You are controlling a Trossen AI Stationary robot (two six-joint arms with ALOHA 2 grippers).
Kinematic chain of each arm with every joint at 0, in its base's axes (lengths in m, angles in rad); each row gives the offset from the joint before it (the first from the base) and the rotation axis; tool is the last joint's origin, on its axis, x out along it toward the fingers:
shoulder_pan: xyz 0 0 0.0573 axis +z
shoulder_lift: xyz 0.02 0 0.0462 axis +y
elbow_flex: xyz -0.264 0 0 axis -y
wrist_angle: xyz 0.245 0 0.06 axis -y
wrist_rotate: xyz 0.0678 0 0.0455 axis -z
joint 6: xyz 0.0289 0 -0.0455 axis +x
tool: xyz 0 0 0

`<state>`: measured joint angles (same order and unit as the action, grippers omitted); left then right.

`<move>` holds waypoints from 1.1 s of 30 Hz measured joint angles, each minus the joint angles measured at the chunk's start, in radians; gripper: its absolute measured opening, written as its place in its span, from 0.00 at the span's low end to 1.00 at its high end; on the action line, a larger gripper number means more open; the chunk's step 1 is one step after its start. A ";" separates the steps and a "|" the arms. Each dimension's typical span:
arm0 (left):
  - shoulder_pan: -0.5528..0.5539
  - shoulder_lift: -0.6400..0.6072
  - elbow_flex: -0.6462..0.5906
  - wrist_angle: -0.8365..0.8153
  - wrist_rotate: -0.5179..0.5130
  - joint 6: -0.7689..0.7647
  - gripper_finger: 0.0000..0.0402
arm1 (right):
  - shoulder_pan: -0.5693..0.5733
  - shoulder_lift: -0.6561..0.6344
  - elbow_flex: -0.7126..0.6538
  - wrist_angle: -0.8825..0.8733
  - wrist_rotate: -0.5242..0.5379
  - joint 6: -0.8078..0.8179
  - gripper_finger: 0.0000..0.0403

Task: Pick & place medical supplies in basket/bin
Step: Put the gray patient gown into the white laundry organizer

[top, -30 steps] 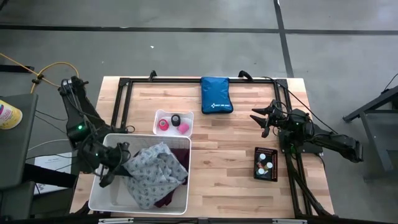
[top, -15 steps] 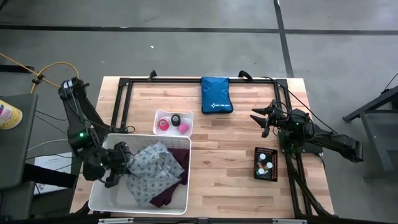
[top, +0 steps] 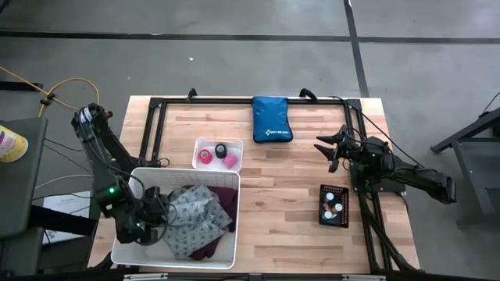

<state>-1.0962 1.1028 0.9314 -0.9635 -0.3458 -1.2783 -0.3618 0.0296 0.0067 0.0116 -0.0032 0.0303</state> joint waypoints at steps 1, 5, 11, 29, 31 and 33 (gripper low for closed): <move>0.000 0.015 0.000 -0.001 0.000 -0.003 0.10 | 0.000 0.000 0.000 0.000 0.000 0.000 0.34; 0.000 0.058 0.000 -0.002 0.001 -0.010 0.10 | 0.000 0.000 0.000 0.000 0.000 0.000 0.34; 0.002 0.065 0.000 -0.004 0.003 -0.031 0.10 | 0.000 0.000 0.000 0.000 0.000 0.000 0.34; 0.009 0.062 0.000 -0.011 0.045 -0.058 0.25 | 0.000 0.000 0.000 0.000 0.000 0.000 0.34; 0.009 0.062 0.000 -0.013 0.045 -0.058 0.29 | 0.000 0.000 0.000 0.000 0.000 0.000 0.34; 0.009 0.062 0.000 -0.021 0.045 -0.058 0.33 | 0.000 0.000 0.000 0.000 0.000 0.000 0.34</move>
<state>-1.0874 1.1652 0.9314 -0.9840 -0.3012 -1.3361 -0.3619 0.0296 0.0064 0.0116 -0.0032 0.0303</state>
